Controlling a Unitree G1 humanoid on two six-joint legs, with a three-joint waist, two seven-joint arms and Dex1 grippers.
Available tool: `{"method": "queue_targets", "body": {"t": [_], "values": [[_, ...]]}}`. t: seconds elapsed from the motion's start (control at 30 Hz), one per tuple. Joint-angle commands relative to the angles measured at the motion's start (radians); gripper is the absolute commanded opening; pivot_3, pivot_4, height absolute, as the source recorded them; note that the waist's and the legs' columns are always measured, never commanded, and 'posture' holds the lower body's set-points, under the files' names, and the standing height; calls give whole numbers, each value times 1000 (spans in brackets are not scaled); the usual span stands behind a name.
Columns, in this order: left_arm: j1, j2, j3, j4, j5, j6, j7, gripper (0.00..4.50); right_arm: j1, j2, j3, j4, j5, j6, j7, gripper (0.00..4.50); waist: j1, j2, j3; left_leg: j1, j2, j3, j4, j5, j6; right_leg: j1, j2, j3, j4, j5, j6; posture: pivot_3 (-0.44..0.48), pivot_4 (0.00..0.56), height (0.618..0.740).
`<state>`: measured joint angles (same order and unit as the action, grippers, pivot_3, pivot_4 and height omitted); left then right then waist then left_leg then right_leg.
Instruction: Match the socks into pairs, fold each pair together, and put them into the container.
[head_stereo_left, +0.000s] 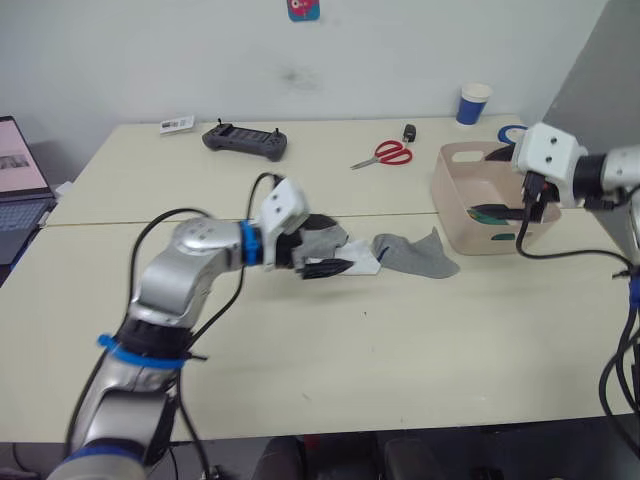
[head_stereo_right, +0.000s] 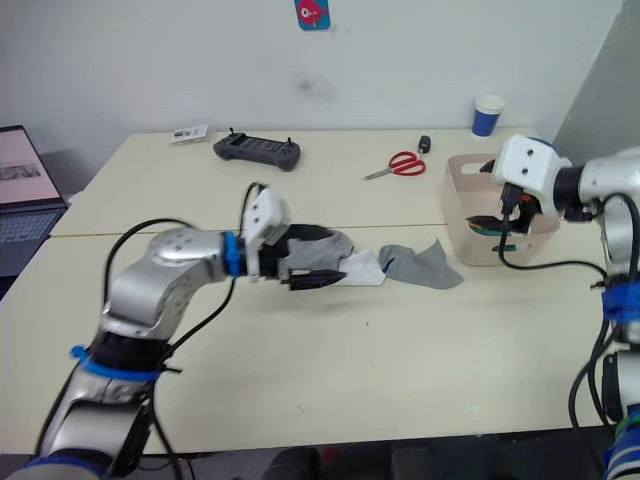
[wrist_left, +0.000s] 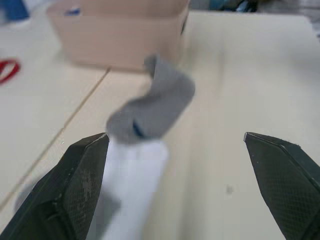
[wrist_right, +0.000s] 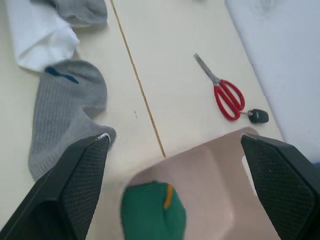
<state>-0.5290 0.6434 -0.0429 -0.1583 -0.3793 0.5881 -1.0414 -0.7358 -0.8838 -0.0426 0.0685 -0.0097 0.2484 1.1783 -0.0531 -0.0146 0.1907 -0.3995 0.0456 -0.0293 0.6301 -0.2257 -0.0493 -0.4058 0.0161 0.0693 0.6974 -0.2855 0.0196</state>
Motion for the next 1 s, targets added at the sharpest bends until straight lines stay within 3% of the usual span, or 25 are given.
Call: {"method": "queue_targets", "body": {"t": [0.03,0.1,0.23,0.37,0.5,0.77,1.0], "values": [[128,40,121,-79,-11,-19,64,4500,160,40,-93,-248,77,122,-101,4479,3,0,0,0,0,0,1,0,1,1,0,0,0,-1,1,0,150,740],[256,21,205,-74,3,-94,122,4500,307,102,-88,-358,82,131,-172,4479,6,-4,-3,0,-1,1,1,0,1,1,-1,0,-2,-2,4,0,150,740],[344,-43,321,-19,-7,-124,260,4500,464,207,-35,-445,130,124,-229,4479,13,-6,-2,0,-1,2,2,0,1,1,-1,1,-1,-1,4,0,150,740],[437,-16,337,-2,-3,-155,227,4500,582,267,4,-494,171,164,-264,4479,12,-8,-4,1,-1,3,4,0,0,2,-1,2,-1,1,5,0,150,740],[448,0,325,0,18,-214,228,4500,595,303,31,-513,170,173,-321,4479,14,-9,-4,0,0,3,4,0,0,1,0,1,-2,0,4,0,150,740],[342,2,239,91,95,-276,260,4500,590,289,109,-567,154,211,-355,4479,20,-9,-4,0,0,3,3,0,0,1,0,1,-2,0,4,0,150,740],[101,12,77,405,273,-550,208,4500,555,307,136,-625,197,350,-404,4479,21,-9,-5,0,-1,3,3,0,0,1,0,1,-3,1,4,0,150,740]]}}
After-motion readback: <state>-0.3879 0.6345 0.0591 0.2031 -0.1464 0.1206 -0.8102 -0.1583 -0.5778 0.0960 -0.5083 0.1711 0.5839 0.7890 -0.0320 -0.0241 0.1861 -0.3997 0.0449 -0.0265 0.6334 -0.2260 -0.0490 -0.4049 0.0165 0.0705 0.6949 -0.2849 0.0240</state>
